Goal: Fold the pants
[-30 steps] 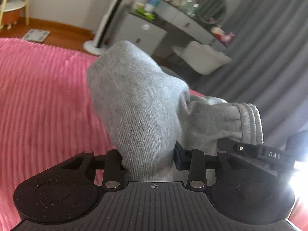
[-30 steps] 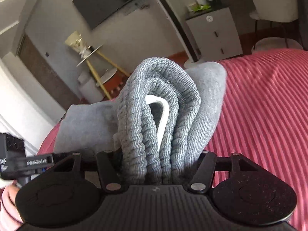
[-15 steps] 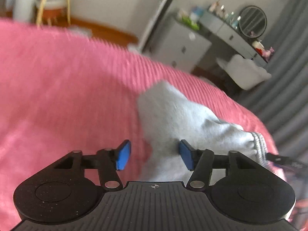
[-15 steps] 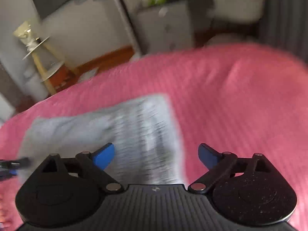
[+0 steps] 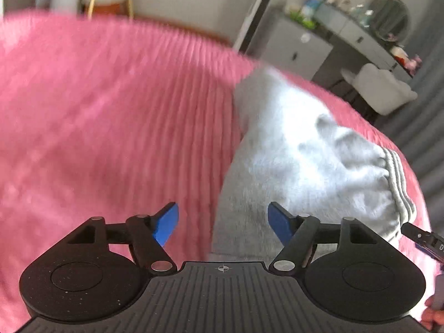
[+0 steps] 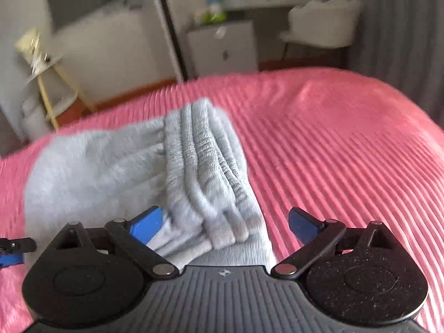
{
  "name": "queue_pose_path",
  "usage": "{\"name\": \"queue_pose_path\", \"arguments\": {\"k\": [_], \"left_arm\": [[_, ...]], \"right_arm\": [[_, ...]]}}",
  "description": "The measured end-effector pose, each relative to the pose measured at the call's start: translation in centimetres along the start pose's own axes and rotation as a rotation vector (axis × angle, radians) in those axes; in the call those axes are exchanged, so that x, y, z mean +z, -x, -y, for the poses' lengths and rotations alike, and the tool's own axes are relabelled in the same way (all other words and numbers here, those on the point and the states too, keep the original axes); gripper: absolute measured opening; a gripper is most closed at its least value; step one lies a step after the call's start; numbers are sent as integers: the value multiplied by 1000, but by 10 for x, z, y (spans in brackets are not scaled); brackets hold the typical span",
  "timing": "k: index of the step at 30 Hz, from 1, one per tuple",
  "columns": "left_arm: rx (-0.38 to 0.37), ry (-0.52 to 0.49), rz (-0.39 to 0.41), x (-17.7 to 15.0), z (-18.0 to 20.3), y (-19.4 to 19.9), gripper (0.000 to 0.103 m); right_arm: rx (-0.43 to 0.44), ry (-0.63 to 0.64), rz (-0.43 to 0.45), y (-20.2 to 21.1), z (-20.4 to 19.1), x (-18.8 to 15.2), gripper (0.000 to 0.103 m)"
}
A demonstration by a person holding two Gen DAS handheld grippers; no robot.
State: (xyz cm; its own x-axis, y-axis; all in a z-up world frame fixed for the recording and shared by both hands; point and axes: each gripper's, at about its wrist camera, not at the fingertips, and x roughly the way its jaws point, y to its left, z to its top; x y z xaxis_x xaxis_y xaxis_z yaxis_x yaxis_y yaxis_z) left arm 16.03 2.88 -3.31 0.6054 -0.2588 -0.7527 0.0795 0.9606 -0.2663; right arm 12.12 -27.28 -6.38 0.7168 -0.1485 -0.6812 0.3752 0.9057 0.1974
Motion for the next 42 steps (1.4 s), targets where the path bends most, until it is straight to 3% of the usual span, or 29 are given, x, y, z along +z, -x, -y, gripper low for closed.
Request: {"name": "queue_pose_path", "arguments": {"k": [2,4,5,6,8,11,15,18,20,23,27,30,34,37,39,42], "left_arm": [[-29,-34,2,-8,5,11,81],[-108,-2,-48,-14,3,6,81],[-110,18,-78,-18,3,0,81],[-62,14,-95,-21,2,-5,80],[157,-39,-86,-23,2,-15,79],[300,-51,-41,-28,-1,2,78],[237,-29,-84,-54,4,31,88],[224,-58,-96,-91,17,50,92],[252,-115,-126,-113,35,47,94],[251,-248,-204,-138,61,47,95],[301,-351,-198,-157,79,54,96],[322,-343,-193,-151,84,62,96],[360,-314,-125,-129,87,84,97],[304,-307,-83,-114,92,105,97],[260,-293,-99,-102,96,113,97],[253,-248,-167,-85,103,114,97]], "right_arm": [[8,13,-12,5,-3,-10,98],[-2,43,-89,2,-6,-24,98],[-20,50,-134,-5,-5,-29,98],[-40,35,-179,-12,0,-34,98],[-115,1,-264,-17,9,-43,98],[-121,-23,-242,5,17,-46,98],[-102,-9,-184,36,8,-47,98],[-158,31,-249,39,-17,-58,98],[-167,65,-350,29,-29,-71,98],[-162,41,-341,41,-35,-112,98],[-171,157,-395,43,-49,-134,98],[-173,176,-438,54,-51,-130,98],[-162,126,-464,66,-47,-113,98],[-149,126,-451,81,-50,-100,98],[-137,137,-418,96,-56,-90,98],[-110,144,-381,114,-62,-73,98]]}}
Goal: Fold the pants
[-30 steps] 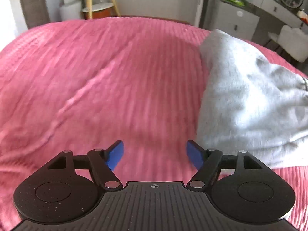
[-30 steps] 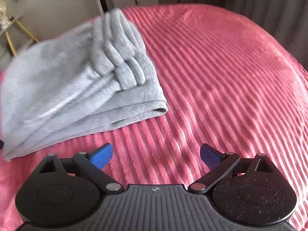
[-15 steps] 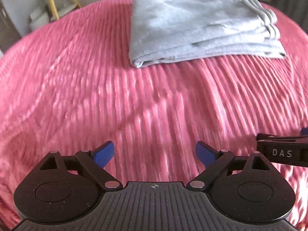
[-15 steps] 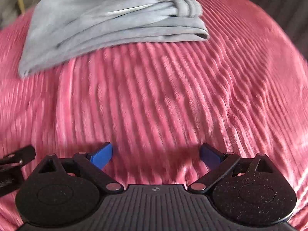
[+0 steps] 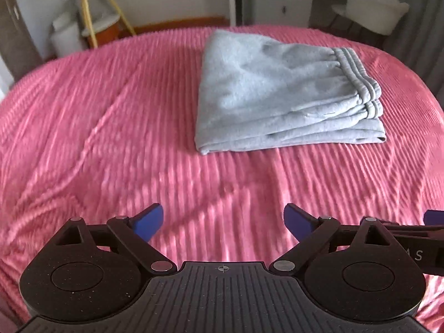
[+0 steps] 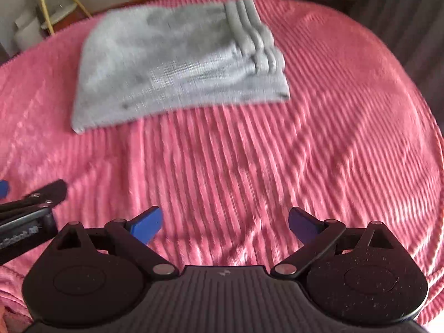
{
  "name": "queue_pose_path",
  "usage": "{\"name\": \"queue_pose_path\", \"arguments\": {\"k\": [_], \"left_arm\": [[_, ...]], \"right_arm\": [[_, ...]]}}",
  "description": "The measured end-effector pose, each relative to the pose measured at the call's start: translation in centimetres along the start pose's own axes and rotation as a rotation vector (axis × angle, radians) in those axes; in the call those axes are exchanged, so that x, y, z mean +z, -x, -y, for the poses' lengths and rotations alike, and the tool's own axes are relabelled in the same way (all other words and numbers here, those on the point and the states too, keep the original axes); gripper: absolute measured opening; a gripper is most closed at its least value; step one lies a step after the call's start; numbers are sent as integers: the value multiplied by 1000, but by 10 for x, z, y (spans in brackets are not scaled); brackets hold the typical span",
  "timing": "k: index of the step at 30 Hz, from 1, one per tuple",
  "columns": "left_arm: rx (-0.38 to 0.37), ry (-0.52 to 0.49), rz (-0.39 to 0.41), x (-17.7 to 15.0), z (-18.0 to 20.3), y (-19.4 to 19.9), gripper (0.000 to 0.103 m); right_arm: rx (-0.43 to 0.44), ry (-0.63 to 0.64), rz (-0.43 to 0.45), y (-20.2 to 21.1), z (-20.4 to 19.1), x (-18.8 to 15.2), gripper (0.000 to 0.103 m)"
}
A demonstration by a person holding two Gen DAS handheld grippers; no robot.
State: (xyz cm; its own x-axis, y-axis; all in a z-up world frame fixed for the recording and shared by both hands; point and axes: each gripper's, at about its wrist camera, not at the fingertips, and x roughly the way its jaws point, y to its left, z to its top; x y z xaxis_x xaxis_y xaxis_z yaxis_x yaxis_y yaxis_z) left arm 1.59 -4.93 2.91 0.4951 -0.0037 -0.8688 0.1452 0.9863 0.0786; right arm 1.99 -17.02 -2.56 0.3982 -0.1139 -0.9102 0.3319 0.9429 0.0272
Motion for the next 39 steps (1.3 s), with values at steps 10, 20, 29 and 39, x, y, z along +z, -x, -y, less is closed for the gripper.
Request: {"name": "queue_pose_path", "arguments": {"k": [10,20,29,39], "left_arm": [[104,-13,-50,41,15,-9,97],[66,-3,-92,29,2,-52,97],[56,-13,-60,31,-2,-56,97],[51,21,-50,34,-11,-53,97]], "right_arm": [[-56,65,54,26,-13,39,98],[-66,56,41,3,-10,43,98],[-93,60,39,-5,-18,48,98],[-100,61,28,-8,-23,48,98]]}}
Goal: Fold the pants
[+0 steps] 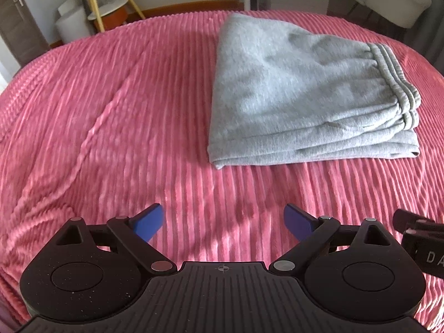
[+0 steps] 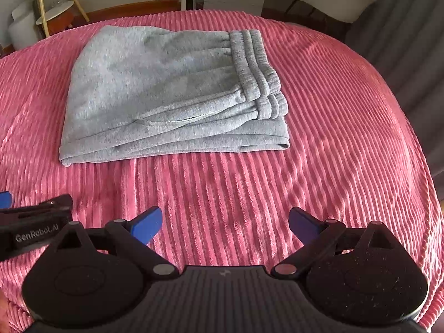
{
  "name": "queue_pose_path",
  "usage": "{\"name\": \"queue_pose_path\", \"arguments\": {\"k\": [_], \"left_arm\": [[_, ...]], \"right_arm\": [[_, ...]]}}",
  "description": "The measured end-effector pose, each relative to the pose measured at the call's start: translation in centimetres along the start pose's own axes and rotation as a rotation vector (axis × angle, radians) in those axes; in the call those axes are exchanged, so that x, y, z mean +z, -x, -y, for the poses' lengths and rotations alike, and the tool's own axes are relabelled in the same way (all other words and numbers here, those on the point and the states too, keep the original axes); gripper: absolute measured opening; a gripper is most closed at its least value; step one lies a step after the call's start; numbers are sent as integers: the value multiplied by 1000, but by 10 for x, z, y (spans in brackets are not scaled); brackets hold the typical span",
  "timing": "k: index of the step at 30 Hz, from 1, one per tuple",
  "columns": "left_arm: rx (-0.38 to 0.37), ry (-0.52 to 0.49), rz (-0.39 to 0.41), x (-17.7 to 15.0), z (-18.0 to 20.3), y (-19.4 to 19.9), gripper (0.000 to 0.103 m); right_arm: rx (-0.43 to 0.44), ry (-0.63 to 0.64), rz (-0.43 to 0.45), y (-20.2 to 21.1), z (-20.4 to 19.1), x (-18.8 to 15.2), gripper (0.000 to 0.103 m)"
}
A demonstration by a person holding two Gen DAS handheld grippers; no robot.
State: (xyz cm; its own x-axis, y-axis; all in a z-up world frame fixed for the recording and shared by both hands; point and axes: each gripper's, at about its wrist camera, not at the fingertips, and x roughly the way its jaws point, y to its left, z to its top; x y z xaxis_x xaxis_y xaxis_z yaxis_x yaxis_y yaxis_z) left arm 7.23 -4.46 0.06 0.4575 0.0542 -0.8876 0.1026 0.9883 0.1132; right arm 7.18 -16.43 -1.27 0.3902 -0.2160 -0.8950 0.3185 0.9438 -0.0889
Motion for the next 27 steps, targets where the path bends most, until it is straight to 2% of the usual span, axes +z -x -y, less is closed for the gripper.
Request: {"name": "queue_pose_path", "arguments": {"k": [27], "left_arm": [[4,-4,-4,0,2,-1,97]], "right_arm": [[13,5,9,5,-4,-1,98]]}}
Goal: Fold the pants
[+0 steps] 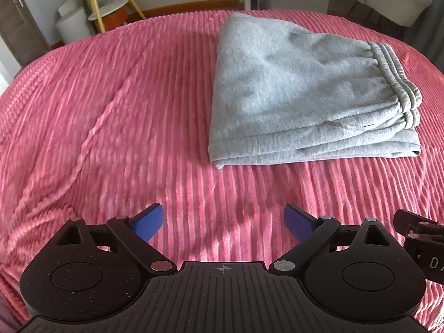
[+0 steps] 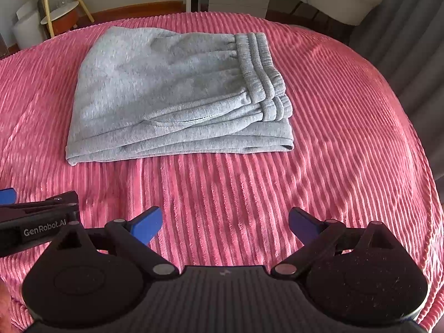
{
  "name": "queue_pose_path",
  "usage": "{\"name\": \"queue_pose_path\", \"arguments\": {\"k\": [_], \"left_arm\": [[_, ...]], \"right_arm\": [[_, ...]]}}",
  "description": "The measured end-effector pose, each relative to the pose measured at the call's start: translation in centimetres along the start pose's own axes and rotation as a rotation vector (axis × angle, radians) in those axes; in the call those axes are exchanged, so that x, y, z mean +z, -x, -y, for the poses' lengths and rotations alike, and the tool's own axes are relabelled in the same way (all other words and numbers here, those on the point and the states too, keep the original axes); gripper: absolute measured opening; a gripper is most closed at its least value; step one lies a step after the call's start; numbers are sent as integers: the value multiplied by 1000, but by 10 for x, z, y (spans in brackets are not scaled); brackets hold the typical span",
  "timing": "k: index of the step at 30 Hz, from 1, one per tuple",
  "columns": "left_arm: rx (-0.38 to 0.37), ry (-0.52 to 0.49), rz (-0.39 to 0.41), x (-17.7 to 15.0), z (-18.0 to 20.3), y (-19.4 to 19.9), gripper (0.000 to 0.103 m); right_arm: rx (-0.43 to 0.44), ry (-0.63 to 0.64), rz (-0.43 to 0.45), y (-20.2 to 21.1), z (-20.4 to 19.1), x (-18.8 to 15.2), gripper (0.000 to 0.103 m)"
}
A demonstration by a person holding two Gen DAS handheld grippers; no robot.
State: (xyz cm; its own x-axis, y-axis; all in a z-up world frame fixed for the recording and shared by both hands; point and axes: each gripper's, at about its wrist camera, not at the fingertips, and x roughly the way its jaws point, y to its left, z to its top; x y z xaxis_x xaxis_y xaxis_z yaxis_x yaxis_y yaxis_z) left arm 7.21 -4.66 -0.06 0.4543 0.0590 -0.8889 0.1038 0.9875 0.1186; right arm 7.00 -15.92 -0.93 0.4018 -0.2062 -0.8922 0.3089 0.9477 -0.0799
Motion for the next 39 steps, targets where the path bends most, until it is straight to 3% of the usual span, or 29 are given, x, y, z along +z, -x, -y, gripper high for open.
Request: {"name": "queue_pose_path", "arguments": {"k": [39], "left_arm": [[-18,25,9,2,-3,-1,97]], "right_arm": [[15,2,11,4,-4,1,98]]}}
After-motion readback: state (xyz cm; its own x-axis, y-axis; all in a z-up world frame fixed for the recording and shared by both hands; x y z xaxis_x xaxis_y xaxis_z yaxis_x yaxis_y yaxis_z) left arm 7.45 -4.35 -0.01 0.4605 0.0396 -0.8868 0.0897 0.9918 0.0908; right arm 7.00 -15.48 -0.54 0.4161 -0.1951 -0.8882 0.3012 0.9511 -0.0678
